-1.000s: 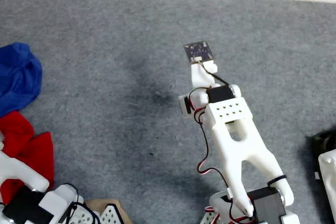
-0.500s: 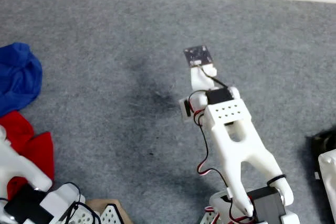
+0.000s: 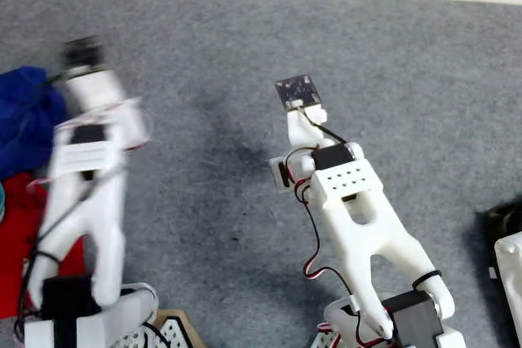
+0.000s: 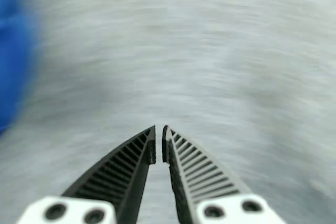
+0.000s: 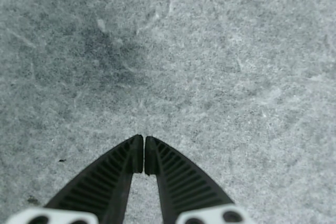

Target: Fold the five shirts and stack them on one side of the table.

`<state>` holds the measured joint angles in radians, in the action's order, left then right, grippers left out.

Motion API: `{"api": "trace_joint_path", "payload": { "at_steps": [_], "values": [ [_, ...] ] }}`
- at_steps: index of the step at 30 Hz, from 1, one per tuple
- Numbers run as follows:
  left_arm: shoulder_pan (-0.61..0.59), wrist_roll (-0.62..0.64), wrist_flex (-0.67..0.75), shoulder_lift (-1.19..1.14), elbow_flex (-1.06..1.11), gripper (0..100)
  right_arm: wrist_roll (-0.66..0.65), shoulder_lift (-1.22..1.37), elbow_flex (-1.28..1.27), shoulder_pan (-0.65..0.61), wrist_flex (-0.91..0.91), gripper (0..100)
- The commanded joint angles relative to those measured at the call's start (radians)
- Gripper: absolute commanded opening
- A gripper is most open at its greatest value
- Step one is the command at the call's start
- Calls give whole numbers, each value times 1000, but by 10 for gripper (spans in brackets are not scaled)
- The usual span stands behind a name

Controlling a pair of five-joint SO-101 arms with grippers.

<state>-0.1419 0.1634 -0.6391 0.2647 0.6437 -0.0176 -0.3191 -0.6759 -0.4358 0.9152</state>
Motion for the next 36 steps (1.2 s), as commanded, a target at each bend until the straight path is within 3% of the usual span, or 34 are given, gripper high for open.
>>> {"api": "trace_joint_path", "payload": {
  "at_steps": [1, 4, 7, 11, 14, 20, 27, 36],
  "values": [
    [56, 9, -5, 15, -51, 53, -9, -30, -12, 1, -21, 26],
    [-130, 6, -38, 15, -59, 88, -11, -30, -25, 1, -41, 26],
    [-372, 6, -87, 15, -101, 200, -11, -30, -33, -1, -41, 26],
    [-591, 6, -265, 13, -173, 352, -11, -30, -31, -4, -41, 26],
    [-713, -74, -419, 13, -216, 382, -11, -30, -31, -4, -41, 26],
    [-851, -236, -568, 13, -249, 382, -8, -30, -31, -4, -41, 26],
    [-974, -256, -565, 4, -245, 382, 37, -30, -31, -4, -42, 26],
    [-977, -250, -422, 2, -170, 382, 38, -30, -31, -7, -42, 26]
  ]
}}
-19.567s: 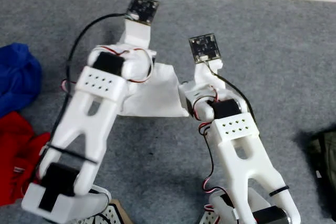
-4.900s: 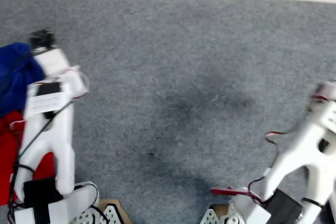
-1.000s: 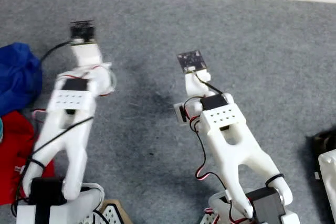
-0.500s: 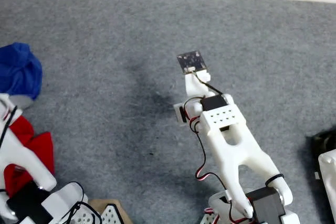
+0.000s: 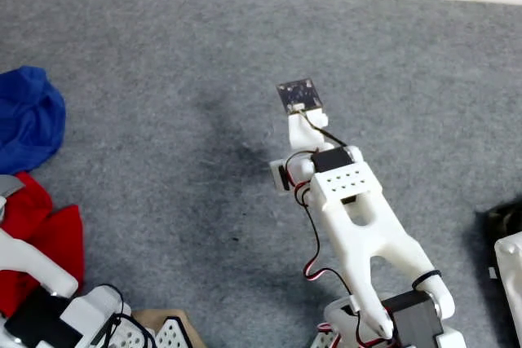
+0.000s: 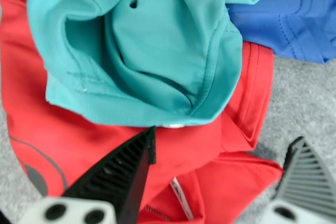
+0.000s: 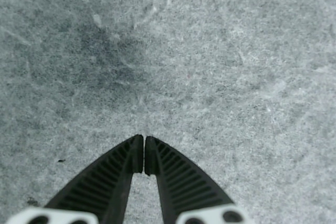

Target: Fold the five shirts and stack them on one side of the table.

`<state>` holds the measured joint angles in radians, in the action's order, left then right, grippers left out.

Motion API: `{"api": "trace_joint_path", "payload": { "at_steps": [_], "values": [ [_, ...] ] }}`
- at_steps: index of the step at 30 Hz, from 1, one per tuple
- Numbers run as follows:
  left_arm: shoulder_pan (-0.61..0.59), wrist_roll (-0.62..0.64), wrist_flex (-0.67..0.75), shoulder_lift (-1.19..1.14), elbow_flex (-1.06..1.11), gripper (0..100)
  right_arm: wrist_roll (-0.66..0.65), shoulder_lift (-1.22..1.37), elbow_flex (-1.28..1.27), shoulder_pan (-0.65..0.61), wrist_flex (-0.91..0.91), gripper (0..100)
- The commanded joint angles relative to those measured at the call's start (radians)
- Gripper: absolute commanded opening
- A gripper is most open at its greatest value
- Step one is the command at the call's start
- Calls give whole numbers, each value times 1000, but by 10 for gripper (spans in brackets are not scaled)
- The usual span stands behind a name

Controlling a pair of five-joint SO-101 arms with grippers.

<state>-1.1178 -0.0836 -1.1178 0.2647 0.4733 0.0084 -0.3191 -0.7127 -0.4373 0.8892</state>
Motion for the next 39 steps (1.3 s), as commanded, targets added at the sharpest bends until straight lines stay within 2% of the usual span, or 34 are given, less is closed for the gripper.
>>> {"api": "trace_joint_path", "payload": {
  "at_steps": [1, 7, 14, 26, 30, 33, 38, 39],
  "values": [
    [-1, -3, 74, 2, 2, 378, 12, -30, 5, -10, -16, 26],
    [21, -8, 112, 2, -1, 237, 12, -30, -1, -36, -16, 26],
    [61, -9, 114, -12, 12, 261, 12, -31, -1, -36, -15, 26],
    [62, -11, 127, -349, -171, 260, 12, -31, -1, -36, -15, 26],
    [70, -84, 126, -364, -173, 258, 12, -31, 1, -38, -15, 26],
    [70, -87, 110, -369, -180, 196, 12, -31, 1, -38, -15, 26],
    [74, -127, 110, -363, -182, 0, 14, -31, 2, -38, -15, 26],
    [84, -143, 110, -366, -180, 13, 14, -31, 2, -38, -15, 26]
  ]
}}
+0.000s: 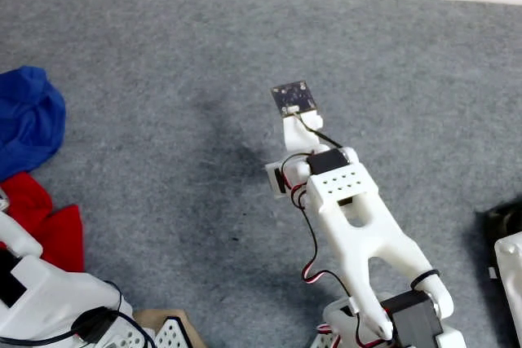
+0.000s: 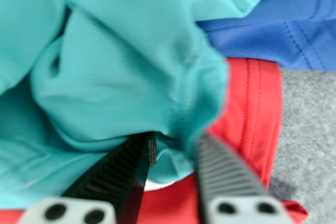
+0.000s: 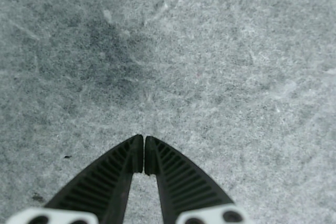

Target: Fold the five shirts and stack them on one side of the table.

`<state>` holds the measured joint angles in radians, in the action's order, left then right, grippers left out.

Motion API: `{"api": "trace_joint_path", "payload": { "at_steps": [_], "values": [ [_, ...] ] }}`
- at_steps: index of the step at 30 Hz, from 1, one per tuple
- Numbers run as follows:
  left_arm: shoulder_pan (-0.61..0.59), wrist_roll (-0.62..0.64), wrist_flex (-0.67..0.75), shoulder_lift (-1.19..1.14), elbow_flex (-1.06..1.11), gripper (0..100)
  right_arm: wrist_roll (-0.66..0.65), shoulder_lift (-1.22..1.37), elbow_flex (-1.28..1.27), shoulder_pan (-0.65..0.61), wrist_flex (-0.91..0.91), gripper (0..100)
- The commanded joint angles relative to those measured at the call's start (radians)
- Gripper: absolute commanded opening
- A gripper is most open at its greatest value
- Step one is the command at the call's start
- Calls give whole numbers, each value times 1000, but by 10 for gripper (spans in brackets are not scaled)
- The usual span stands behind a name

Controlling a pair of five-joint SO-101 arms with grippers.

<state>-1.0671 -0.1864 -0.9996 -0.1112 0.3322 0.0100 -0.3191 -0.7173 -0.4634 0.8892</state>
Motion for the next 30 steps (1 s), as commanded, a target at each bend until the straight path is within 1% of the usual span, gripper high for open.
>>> {"api": "trace_joint_path", "payload": {
  "at_steps": [1, 6, 9, 12, 16, 21, 27, 30],
  "values": [
    [39, -44, -8, 7, -33, 20, 12, -31, 5, -12, -15, 26],
    [82, -43, -14, 13, -30, 6, 12, -31, 5, -12, -15, 26],
    [159, -21, -48, 15, -39, 6, 12, -31, 7, -12, -15, 26],
    [288, 44, -77, 18, -41, 6, 12, -31, 7, -12, -15, 26],
    [503, 138, -77, 18, -45, 6, 12, -31, 4, -12, -16, 26],
    [766, 245, -77, 16, -117, 6, 12, -31, 4, -10, -16, 26],
    [1040, 327, -77, 16, -199, 6, 12, -30, 1, 5, -44, 26],
    [1152, 358, -77, 15, -237, 6, 12, -30, 1, 22, -44, 26]
  ]
}}
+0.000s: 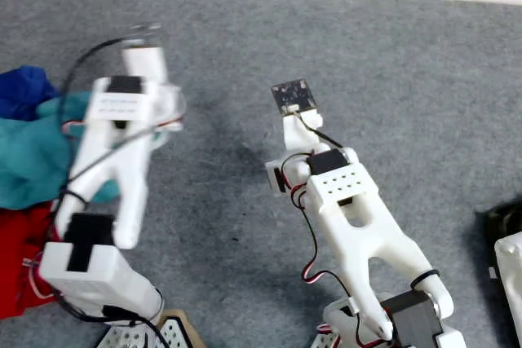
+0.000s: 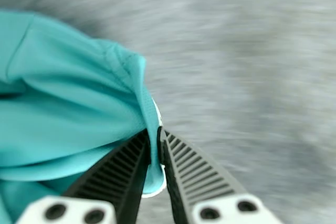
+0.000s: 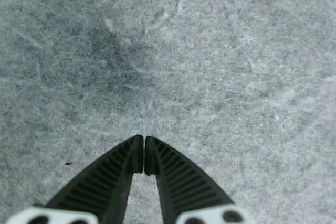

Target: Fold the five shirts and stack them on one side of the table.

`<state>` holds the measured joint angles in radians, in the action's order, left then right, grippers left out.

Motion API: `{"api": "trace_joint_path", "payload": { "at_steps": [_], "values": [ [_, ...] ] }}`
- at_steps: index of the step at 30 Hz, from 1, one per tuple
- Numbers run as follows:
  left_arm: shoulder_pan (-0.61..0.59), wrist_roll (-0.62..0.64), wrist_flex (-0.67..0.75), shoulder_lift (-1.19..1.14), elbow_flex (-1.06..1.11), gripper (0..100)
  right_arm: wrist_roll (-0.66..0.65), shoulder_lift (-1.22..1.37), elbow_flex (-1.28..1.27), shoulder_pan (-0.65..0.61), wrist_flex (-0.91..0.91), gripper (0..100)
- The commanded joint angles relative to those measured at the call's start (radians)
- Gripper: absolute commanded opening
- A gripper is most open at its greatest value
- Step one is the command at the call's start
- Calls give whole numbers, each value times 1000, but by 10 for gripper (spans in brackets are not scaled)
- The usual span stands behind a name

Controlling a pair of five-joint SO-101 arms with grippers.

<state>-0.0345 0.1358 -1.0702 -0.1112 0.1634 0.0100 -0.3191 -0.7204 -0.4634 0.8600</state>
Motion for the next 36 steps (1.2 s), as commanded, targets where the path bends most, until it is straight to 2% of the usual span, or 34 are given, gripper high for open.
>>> {"api": "trace_joint_path", "payload": {
  "at_steps": [1, 10, 13, 15, 21, 24, 27, 29, 33, 36],
  "values": [
    [154, 44, -6, 15, -85, 6, 12, -30, 5, 31, -15, 26],
    [404, 51, -6, 5, -186, 11, 107, -31, 12, 101, -15, 26],
    [427, 54, 0, 7, -189, 17, 107, -31, 12, 101, -15, 27],
    [423, 55, -5, 13, -188, 64, 107, -31, 12, 101, -15, 27],
    [349, 57, -6, 12, -160, 303, 107, -31, 12, 101, -15, 27],
    [325, 57, -28, 18, -165, 331, 107, -31, 12, 101, -15, 27],
    [268, 57, -144, 42, -232, 319, 107, -33, 12, 96, -12, 29],
    [185, 55, -219, 76, -266, 319, 109, -33, 13, 90, -12, 57],
    [-47, 55, -328, 154, -291, 319, 107, -33, 33, 27, -15, 199],
    [-225, 52, -382, 200, -282, 319, 103, -31, 68, -19, -15, 220]
  ]
}}
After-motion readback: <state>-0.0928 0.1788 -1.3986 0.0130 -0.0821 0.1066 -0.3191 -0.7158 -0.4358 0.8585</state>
